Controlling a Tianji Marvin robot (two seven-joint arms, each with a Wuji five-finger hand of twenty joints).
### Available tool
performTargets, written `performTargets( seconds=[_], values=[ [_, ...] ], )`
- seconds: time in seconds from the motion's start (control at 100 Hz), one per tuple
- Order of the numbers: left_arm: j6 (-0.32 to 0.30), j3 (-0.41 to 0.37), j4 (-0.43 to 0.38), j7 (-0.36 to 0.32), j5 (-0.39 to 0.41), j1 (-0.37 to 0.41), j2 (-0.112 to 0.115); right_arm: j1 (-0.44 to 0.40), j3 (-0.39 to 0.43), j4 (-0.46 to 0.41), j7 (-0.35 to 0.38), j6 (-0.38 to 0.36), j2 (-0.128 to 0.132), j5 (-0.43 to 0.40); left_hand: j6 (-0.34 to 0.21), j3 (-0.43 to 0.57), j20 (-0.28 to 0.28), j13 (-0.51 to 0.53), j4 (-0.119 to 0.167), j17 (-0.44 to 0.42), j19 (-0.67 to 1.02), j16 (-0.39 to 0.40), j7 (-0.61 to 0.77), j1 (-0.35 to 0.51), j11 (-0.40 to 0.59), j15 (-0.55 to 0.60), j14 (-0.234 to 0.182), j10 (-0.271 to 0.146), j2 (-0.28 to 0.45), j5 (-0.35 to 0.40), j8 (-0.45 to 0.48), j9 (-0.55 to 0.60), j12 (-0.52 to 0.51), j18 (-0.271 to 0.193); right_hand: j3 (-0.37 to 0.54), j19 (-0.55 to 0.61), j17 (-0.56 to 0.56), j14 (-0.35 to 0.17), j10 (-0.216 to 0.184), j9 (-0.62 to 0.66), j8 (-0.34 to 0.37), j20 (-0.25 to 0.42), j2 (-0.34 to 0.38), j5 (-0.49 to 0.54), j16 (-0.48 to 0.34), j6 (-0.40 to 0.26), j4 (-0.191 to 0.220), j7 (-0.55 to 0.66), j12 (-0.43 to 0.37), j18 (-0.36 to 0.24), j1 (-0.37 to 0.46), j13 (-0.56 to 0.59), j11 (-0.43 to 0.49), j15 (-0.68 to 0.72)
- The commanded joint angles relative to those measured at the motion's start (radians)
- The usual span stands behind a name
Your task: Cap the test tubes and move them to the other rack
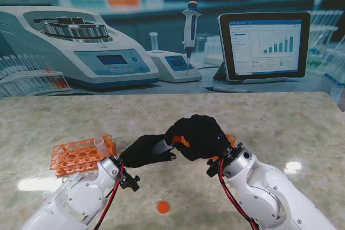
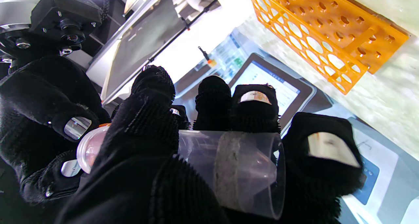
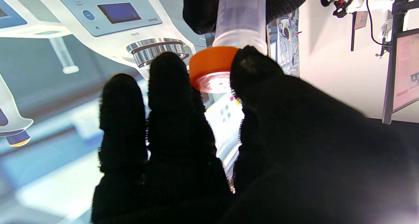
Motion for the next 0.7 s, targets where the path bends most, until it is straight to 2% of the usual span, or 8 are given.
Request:
performTargets(
  seconds=[0.0, 0.69],
  values=[
    [-0.001, -0.001, -0.010, -0.001, 0.002, 0.005, 0.001, -0.008, -0.005, 0.003, 0.000, 0.005, -0.005, 0.002, -0.070, 0.005, -0.032, 0.010, 0.012, 0.018, 0.017, -0.007, 0.073, 0.008, -0.012, 0.002, -0.013, -0.047, 0.073, 0.012, 0.055, 0.010, -0.005, 0.024, 0.197, 0.013, 0.013, -0.004, -0.196, 0.127, -0.001, 0.028, 0.068, 0.050, 0.022, 0.001, 0.072, 0.008, 0.027, 0.004, 0.160, 0.034, 0.138, 0.064],
    [-0.013, -0.007, -0.018, 0.008, 0.011, 0.013, 0.000, -0.020, -0.002, 0.015, -0.001, 0.011, -0.009, 0.038, -0.071, 0.004, -0.032, 0.008, 0.010, 0.013, 0.009, -0.009, 0.073, 0.009, -0.014, -0.005, -0.013, -0.046, 0.074, 0.010, 0.057, 0.007, -0.005, 0.030, 0.194, 0.005, 0.016, -0.002, -0.195, 0.127, 0.000, 0.060, 0.073, 0.051, 0.023, 0.002, 0.074, 0.009, 0.028, 0.004, 0.160, 0.036, 0.140, 0.065]
  ],
)
